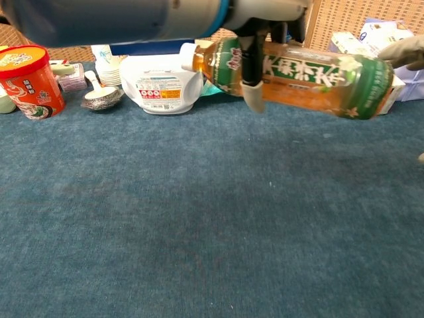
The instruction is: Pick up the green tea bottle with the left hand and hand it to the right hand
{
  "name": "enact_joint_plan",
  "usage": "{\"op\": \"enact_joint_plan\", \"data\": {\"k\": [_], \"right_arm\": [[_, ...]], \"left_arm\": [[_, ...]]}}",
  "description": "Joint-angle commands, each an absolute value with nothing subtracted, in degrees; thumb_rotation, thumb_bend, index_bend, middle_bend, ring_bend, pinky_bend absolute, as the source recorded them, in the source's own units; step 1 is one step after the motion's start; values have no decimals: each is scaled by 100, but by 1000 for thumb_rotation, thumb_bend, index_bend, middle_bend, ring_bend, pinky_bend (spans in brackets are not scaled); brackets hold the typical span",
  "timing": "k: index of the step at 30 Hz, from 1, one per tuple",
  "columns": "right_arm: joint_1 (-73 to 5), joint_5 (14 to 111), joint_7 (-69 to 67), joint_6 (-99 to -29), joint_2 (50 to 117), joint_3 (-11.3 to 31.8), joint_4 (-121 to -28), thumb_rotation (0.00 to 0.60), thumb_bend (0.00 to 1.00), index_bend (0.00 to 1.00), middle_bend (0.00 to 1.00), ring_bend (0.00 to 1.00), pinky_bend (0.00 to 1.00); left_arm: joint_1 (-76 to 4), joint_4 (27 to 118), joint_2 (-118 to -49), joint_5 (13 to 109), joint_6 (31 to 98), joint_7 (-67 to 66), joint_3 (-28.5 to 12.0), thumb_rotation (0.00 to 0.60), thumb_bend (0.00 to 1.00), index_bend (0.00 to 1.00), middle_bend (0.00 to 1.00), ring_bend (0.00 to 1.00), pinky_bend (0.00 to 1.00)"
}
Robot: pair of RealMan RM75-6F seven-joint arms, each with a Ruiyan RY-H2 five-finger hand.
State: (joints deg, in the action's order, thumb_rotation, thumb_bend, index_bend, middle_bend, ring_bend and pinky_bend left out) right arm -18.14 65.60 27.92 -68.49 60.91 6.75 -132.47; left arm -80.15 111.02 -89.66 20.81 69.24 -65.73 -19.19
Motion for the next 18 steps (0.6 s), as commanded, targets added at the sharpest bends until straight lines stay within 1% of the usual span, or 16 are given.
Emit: {"op": "enact_joint_plan", "data": {"k": [1,10,18], "right_arm": [[-2130,5918,3236,-6873,6157,806,-13499,600,0,0,0,0,0],[-2545,5100,3722,-7071,6522,829,-13499,600,0,0,0,0,0],[-2920,4494,4076,-7577,7018,1029,-13499,600,0,0,0,0,0]], "left_arm": [[-8206,11048,-9140,1962,7134,-6696,-1901,600,0,572,600,574,598],[-8359,10827,-9345,1838,7302,-6655,-1921,600,0,572,600,574,598],[-8443,10639,-9608,1794,7477,-6613,-1923,600,0,572,600,574,598]]}}
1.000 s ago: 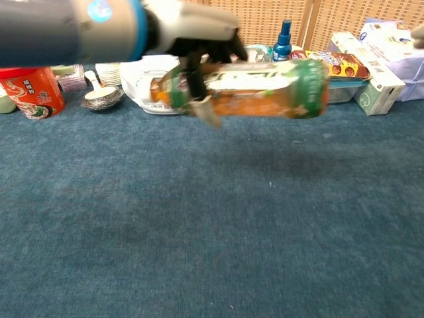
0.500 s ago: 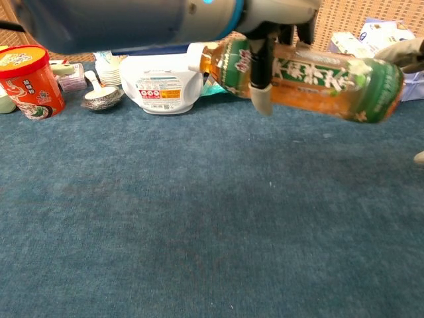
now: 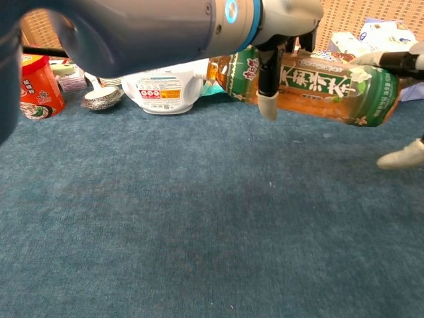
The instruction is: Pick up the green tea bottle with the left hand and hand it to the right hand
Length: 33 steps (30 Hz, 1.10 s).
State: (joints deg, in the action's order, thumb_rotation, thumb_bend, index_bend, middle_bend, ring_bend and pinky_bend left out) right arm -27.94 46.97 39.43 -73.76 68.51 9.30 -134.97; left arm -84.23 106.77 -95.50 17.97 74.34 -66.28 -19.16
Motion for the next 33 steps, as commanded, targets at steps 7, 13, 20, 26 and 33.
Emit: {"op": "enact_joint_plan", "data": {"k": [7,13,20,26,33], "right_arm": [[-3179,4109,4388,-8076,7341,1165,-13499,600,0,0,0,0,0],[-3339,3934,4434,-8338,7632,1258,-13465,600,0,0,0,0,0],[-3535,3887,4485,-8461,7884,1320,-13324,600,0,0,0,0,1],[-3599,4063,4318,-8333,7903,1332,-13216,600,90,0,118,60,153],[-3651,4367,4232,-8159,7900,1138,-13067,600,542,300,536,433,608]], "left_arm": [[-8464,10550,-9762,1826,7605,-6537,-1991,600,0,572,600,574,598],[-8482,10463,-9903,1785,7678,-6540,-2017,600,0,572,600,575,598],[-8448,10437,-9974,1825,7728,-6438,-2117,600,0,572,600,576,598],[-8421,10457,-9969,1736,7736,-6445,-2160,600,0,572,600,576,598],[-8393,10483,-9982,1700,7714,-6401,-2217,600,0,571,600,576,598]]}}
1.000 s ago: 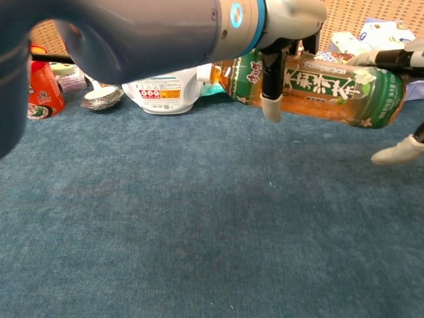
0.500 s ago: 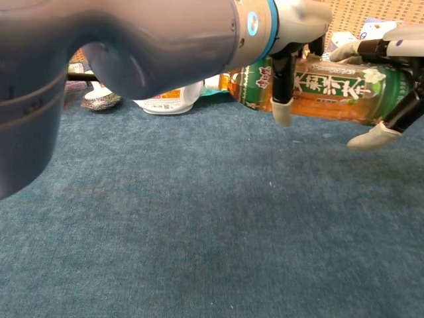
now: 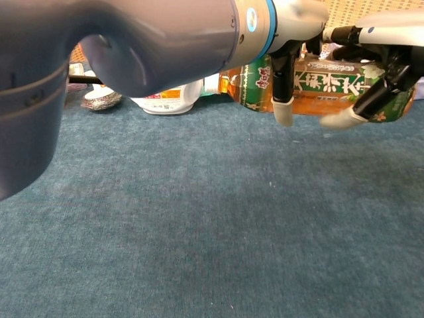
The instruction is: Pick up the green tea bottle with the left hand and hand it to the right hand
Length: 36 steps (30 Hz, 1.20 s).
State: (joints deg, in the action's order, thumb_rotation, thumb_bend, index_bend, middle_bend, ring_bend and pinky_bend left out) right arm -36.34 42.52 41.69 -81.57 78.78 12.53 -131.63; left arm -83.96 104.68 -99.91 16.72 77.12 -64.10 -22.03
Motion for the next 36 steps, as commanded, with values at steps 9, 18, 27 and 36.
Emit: {"op": "enact_joint_plan", "data": {"k": [9,18,27,36], "right_arm": [[-3700,4349,4353,-8217,7924,1060,-12962,600,806,438,661,556,816],[-3623,4422,4076,-8121,7825,980,-12878,600,846,478,682,570,847],[-3536,4507,3773,-7999,7709,944,-12736,600,862,492,685,570,848],[-3486,4505,3590,-7939,7588,973,-12618,600,865,498,685,570,848]], "left_arm": [[-8359,10543,-9941,1728,7703,-6357,-2249,600,0,571,600,576,598],[-8238,10885,-9678,1605,7577,-6271,-2292,600,0,144,131,183,508],[-8143,11196,-9254,1338,7478,-6204,-2310,600,0,0,0,0,336],[-7846,11642,-8631,1559,7460,-5905,-2197,600,0,0,0,0,326]]}}
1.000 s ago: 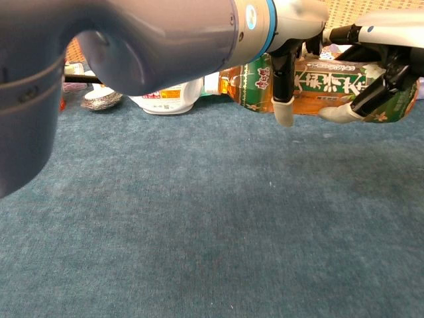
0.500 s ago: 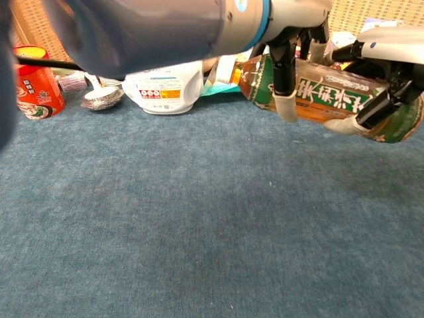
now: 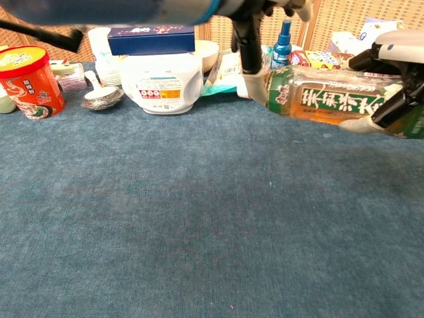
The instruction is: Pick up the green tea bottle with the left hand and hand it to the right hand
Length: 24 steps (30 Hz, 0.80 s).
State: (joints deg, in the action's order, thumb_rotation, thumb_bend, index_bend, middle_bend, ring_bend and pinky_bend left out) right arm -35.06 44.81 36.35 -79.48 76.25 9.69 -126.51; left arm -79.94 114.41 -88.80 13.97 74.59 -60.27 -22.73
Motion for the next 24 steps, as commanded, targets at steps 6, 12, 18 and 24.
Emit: {"op": "enact_joint_plan", "data": {"k": [6,12,18,24], "right_arm": [[-3349,4699,3250,-7871,7342,984,-12501,600,865,498,685,570,848],[-3137,5169,2637,-7767,7091,988,-12300,600,865,499,688,570,848],[-2986,5589,2064,-7683,6984,1028,-12073,600,865,501,689,570,848],[-2853,6268,957,-7517,7089,1160,-11665,600,865,506,688,570,843]], "left_arm": [[-7213,12240,-7668,2146,7333,-5406,-1870,600,0,0,0,0,257],[-6328,12690,-6546,3102,7113,-4648,-1356,600,0,0,0,0,222],[-5399,12803,-5694,4333,6944,-3793,-743,600,0,0,0,0,217],[-3804,12201,-4997,6620,7118,-2065,384,600,0,0,0,0,217]]}}
